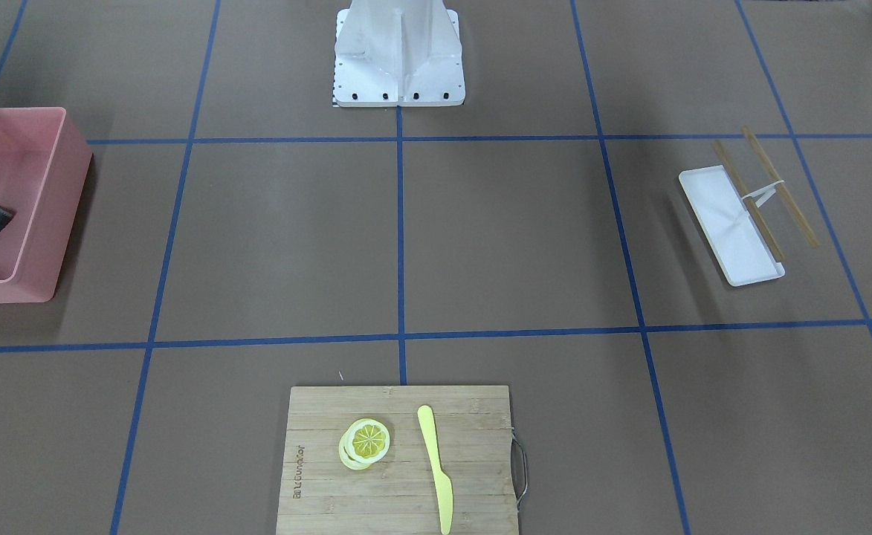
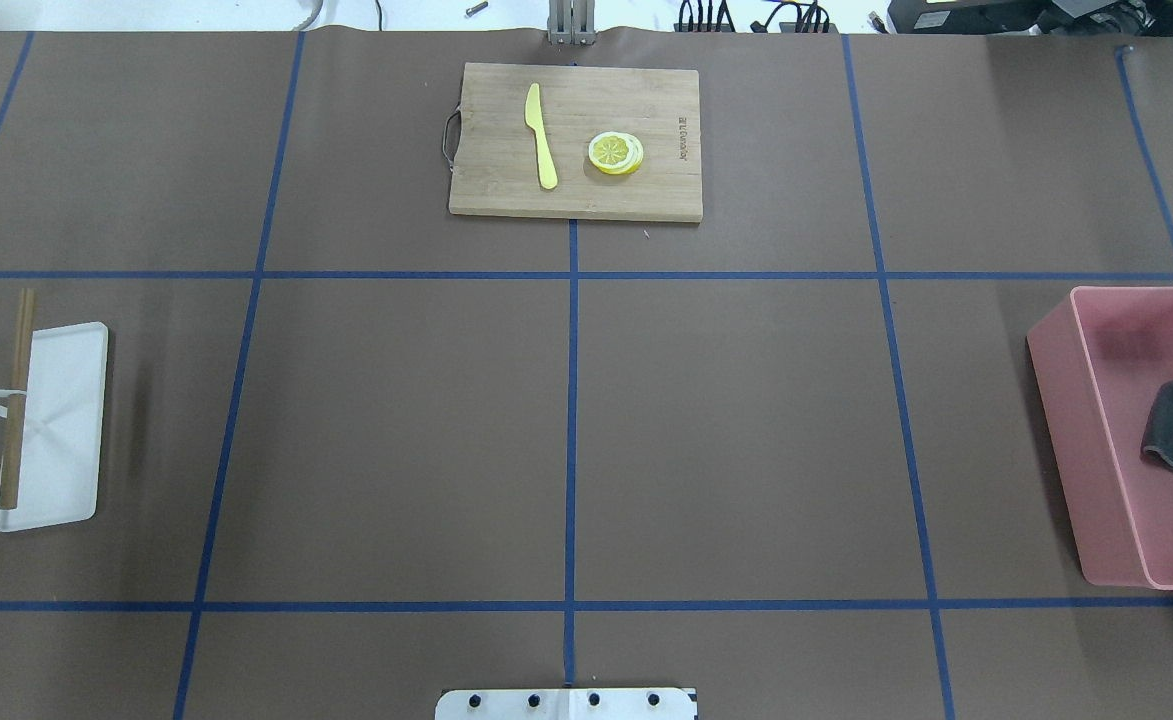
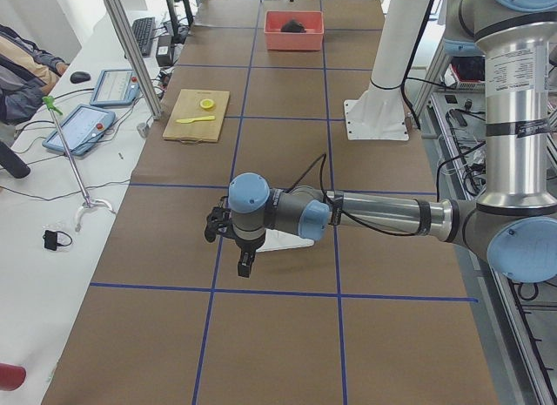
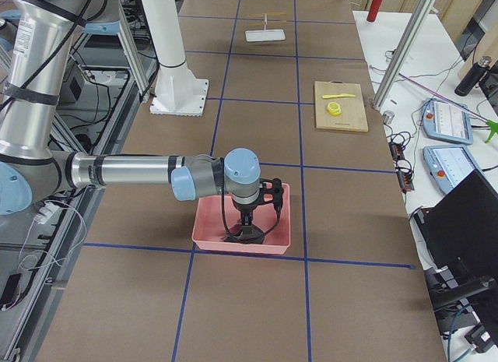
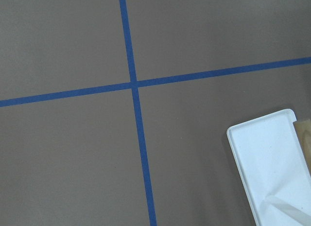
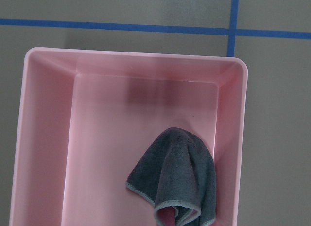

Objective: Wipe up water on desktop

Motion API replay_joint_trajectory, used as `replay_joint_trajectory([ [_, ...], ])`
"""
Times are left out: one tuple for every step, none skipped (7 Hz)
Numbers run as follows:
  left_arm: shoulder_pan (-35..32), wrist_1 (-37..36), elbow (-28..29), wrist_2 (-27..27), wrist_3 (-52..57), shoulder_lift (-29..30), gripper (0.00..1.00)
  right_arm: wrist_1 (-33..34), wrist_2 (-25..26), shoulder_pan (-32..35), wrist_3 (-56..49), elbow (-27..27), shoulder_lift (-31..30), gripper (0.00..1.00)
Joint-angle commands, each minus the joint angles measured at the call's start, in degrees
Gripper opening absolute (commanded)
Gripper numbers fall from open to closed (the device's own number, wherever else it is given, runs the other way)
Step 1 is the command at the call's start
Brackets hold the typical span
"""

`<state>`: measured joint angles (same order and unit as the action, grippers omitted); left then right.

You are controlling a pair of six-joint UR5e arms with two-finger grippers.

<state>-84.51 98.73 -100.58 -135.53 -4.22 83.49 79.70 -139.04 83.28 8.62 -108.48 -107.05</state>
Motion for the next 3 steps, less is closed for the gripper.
replay_joint_trajectory([
  [0.0,-0.1,-1.9,0.0,0.1,-0.2,0.98,-0.1,0.0,0.0,0.0,-0.1,-0.1,1.0],
  [0.0,-0.1,-2.9,0.0,0.1,-0.2,0.98,0.0,0.0,0.0,0.0,-0.2,-0.1,1.0],
  [-0.1,-0.1,-4.5,0.0,0.0,-0.6,0.98,0.0,0.0,0.0,0.0,-0.2,-0.1,1.0],
])
